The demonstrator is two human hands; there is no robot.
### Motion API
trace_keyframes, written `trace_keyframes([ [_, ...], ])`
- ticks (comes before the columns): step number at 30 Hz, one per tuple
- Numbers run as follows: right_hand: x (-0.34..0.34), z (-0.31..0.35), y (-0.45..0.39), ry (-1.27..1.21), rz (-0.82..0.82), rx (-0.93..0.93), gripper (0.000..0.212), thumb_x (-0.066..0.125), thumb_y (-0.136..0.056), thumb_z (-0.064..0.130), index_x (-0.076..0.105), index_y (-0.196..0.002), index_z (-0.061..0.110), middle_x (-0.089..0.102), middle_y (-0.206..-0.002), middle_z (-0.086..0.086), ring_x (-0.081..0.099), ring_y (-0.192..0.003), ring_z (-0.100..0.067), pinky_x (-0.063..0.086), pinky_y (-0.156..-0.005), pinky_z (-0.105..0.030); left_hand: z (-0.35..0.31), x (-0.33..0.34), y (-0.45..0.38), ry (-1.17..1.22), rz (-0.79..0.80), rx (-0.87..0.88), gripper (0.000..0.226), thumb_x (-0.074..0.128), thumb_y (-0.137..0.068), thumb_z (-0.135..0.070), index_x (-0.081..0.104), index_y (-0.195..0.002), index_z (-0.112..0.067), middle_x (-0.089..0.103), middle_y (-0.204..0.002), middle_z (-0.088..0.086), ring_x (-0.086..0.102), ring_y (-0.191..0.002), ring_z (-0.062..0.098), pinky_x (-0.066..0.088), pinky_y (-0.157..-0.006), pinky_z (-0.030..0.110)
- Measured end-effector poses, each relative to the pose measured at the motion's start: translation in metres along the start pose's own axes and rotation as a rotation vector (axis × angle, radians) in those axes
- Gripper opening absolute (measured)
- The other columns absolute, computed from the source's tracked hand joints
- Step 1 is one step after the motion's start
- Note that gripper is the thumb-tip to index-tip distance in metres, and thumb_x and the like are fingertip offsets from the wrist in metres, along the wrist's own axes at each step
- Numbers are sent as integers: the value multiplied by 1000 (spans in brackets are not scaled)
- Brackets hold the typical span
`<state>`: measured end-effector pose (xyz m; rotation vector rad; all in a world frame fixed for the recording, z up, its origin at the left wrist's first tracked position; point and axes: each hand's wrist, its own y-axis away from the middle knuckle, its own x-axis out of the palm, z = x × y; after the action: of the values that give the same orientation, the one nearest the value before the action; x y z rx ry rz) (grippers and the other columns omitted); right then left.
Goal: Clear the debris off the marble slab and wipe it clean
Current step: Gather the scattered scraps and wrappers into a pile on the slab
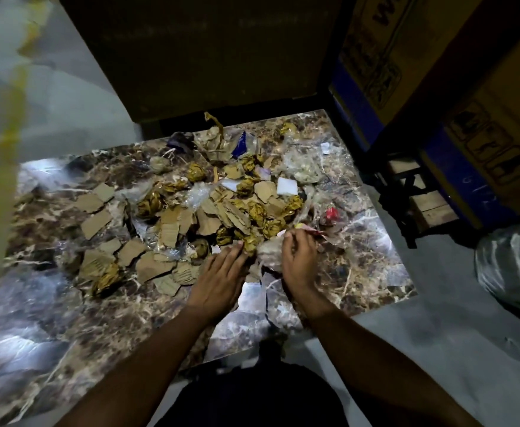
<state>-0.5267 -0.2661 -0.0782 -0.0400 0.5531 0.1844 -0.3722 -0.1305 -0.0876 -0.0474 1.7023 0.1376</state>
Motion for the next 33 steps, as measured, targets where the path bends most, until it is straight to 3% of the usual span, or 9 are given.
trace_keyframes([
  [1, 4, 8, -1, -45, 2, 2, 17, 49, -106, 20, 65, -107, 14, 59, -105, -7, 56, -86, -11, 43, -66, -12, 1, -1, 1, 33, -25, -41, 60, 48, -97, -40, 33, -149, -15, 32, -160, 8, 40, -138, 28, 31, -112, 45],
  [3, 14, 26, -4, -101, -14, -46, 19, 47, -106, 15, 65, -102, 17, 62, -103, -6, 56, -86, -12, 41, -67, -19, 2, -5, 4, 106, -76, -116, 59, 40, -98, -42, 33, -148, -12, 34, -156, 10, 41, -137, 30, 32, -112, 47],
  [8, 52, 76, -18, -193, 6, -167, 36, 34, -106, 35, 65, -105, 17, 59, -110, -4, 57, -97, -15, 49, -79, -29, 16, -31, 4, 225, -292, -298, 62, 44, -96, -38, 34, -148, -6, 36, -154, 17, 39, -135, 37, 33, -112, 53],
  [12, 78, 116, -30, -166, 167, -348, 32, 37, -107, 31, 63, -117, 15, 55, -116, 1, 52, -112, -23, 45, -91, -35, 44, -56, -1, 305, -427, -463, 58, 46, -93, -38, 40, -142, -9, 34, -154, 16, 33, -137, 37, 24, -114, 51],
  [16, 108, 118, -42, 184, 530, -533, 40, 39, -106, 39, 53, -138, 19, 53, -141, -5, 38, -136, -25, 38, -111, -47, 87, -67, -6, 483, -292, -523, 54, 49, -91, -34, 43, -141, -15, 34, -156, 10, 27, -139, 33, 27, -112, 57],
  [18, 111, 110, -45, 264, 598, -559, 44, 39, -104, 42, 50, -142, 21, 53, -144, -5, 41, -137, -24, 37, -112, -52, 101, -70, -7, 528, -166, -492, 59, 58, -90, -26, 36, -145, -18, 37, -154, 9, 27, -139, 32, 28, -112, 60],
  [23, 83, 104, -51, 191, 509, -536, 38, 47, -104, 36, 51, -141, 26, 54, -145, -1, 44, -135, -20, 37, -111, -47, 111, -81, -7, 560, -161, -458, 79, 66, -78, 2, 35, -148, -20, 38, -154, 9, 34, -140, 32, 32, -114, 54],
  [29, 6, 72, -85, 115, 179, -382, 25, 53, -102, 17, 65, -123, 19, 61, -124, -1, 50, -115, -12, 40, -87, -18, 92, -58, 18, 478, -202, -591, 67, 61, -90, -22, 31, -150, -20, 34, -156, 10, 30, -140, 37, 32, -110, 65],
  [33, -49, 9, -115, 239, 60, -204, 30, 48, -100, 29, 65, -123, 20, 63, -124, -6, 53, -118, -26, 37, -87, -29, 61, -41, 28, 414, -222, -516, 81, 66, -81, -1, 31, -151, -22, 31, -159, 8, 24, -138, 32, 33, -109, 62],
])
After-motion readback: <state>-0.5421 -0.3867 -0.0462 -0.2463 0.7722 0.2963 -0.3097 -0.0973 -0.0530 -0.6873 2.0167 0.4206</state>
